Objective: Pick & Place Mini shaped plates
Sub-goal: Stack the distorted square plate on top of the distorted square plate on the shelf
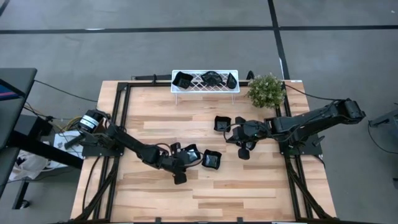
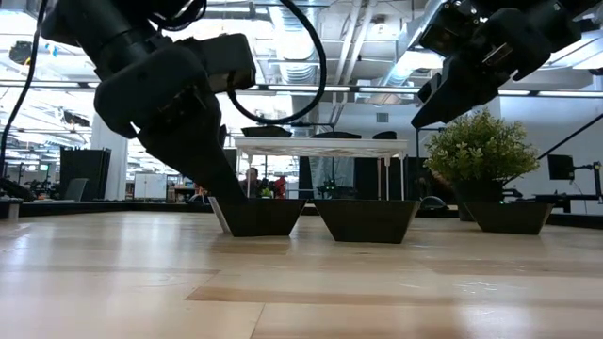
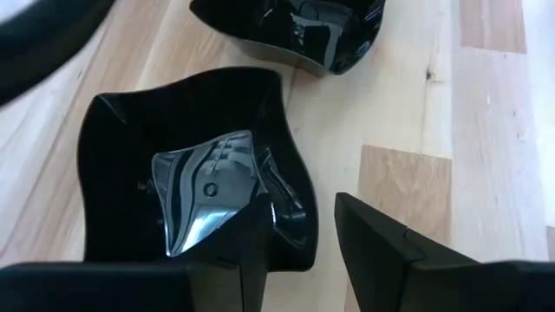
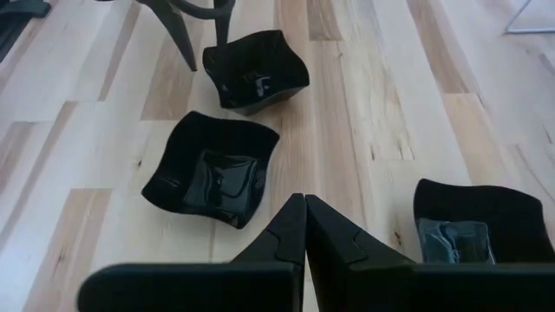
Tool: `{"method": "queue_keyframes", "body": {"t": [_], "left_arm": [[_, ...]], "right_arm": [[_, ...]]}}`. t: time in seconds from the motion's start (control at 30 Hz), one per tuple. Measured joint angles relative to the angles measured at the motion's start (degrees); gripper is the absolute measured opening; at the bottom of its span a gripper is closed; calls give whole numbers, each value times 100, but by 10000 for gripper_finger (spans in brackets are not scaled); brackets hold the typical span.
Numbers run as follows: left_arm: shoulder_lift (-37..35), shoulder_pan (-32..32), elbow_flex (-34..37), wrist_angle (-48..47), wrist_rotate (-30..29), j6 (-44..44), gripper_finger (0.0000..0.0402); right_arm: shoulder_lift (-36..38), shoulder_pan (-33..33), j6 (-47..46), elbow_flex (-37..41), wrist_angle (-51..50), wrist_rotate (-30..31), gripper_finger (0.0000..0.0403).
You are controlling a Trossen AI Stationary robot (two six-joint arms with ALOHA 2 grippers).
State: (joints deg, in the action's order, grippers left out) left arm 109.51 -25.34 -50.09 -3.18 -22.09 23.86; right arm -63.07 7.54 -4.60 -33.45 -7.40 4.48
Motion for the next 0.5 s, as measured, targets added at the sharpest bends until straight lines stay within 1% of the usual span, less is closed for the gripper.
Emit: {"method": "queue_keyframes", "body": {"t": [0.23,0.5], "left_arm": [[0,62,0,-119,111,40,131],[0,76,17,-154,23,0,131]], "right_arm": [[0,-5,-65,0,8,1,0],[0,-5,-61,0,7,1,0]]}}
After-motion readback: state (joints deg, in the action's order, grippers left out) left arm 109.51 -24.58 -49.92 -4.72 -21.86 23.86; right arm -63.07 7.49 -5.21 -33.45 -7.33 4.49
